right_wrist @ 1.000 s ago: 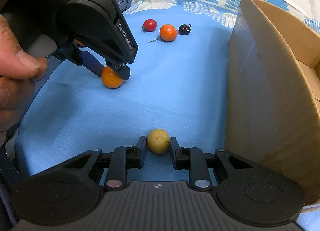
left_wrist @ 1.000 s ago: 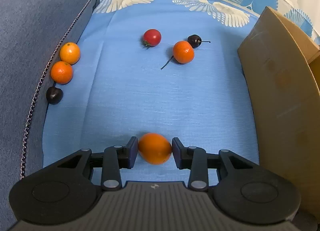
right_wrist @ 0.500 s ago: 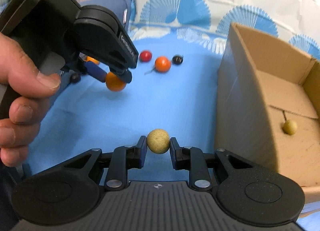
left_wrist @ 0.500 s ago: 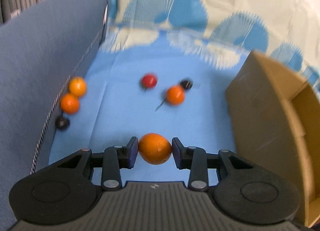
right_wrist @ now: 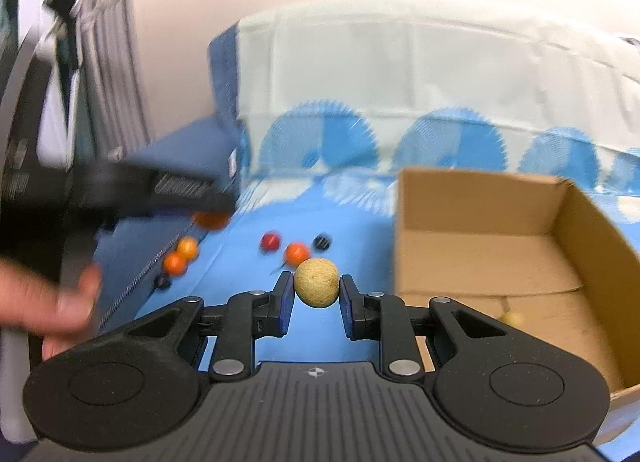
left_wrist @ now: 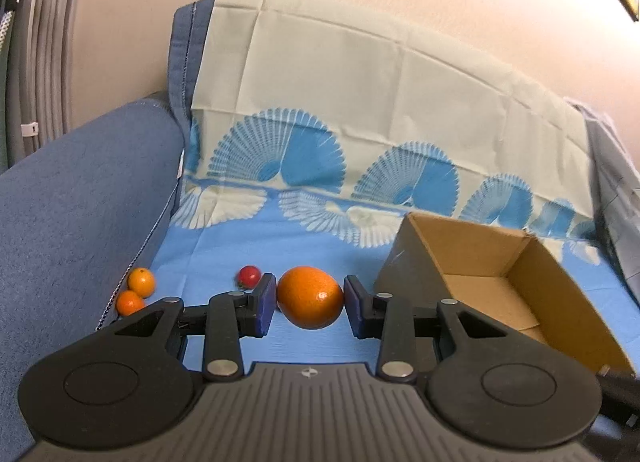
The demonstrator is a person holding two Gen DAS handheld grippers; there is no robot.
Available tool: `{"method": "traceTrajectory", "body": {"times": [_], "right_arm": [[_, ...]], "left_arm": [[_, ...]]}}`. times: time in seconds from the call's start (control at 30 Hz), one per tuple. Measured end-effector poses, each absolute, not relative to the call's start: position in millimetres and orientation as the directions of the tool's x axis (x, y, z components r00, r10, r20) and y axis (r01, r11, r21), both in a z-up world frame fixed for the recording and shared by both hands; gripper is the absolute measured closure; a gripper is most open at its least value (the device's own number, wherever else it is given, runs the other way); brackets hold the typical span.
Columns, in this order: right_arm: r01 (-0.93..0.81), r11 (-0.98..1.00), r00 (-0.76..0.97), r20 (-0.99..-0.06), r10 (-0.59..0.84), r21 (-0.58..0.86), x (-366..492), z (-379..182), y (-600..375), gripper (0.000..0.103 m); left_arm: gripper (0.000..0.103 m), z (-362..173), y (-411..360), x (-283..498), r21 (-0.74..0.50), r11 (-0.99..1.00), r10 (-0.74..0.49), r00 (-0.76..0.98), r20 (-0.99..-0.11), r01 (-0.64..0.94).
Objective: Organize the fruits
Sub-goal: 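Lift and carry the orange and yellow-green fruit toward the cardboard box, then hold the orange and yellow-green fruit above the box with both grippers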
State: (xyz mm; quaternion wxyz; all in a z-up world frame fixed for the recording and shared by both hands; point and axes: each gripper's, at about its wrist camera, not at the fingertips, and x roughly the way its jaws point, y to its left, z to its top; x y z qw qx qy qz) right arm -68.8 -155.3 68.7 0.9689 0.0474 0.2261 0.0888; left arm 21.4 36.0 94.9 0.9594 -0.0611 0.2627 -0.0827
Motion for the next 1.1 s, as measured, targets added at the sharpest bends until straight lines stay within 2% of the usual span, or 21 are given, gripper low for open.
{"method": "traceTrajectory", "body": {"times": [0.23,0.47,0.8,1.1], "right_arm": [[-0.075,0.981,0.920,-0.367,0.138,0.180,-65.4,96.2,-219.4,0.078],[-0.015,0.987,0.954,-0.292,0.061,0.158,-54.7,101.4,-276.0,0.078],[0.158,0.959,0.948,-0.308,-0.080,0.236,-37.8,81.9,-352.8,0.078],[0.219,0.945,0.941,-0.307,-0.139,0.242,-49.1,76.7,-382.5,0.078]], "left_arm": [[0.062,90.8,21.3,17.6,-0.151,0.974,-0.220,0.844,-0.490,0.167],[0.062,80.6,0.1,17.1,-0.108,0.970,-0.243,0.836,-0.492,0.218],[0.062,67.5,-15.1,28.7,-0.082,0.968,-0.245,0.826,-0.508,0.237],[0.062,61.7,-24.1,36.2,-0.080,0.968,-0.245,0.824,-0.511,0.239]]}}
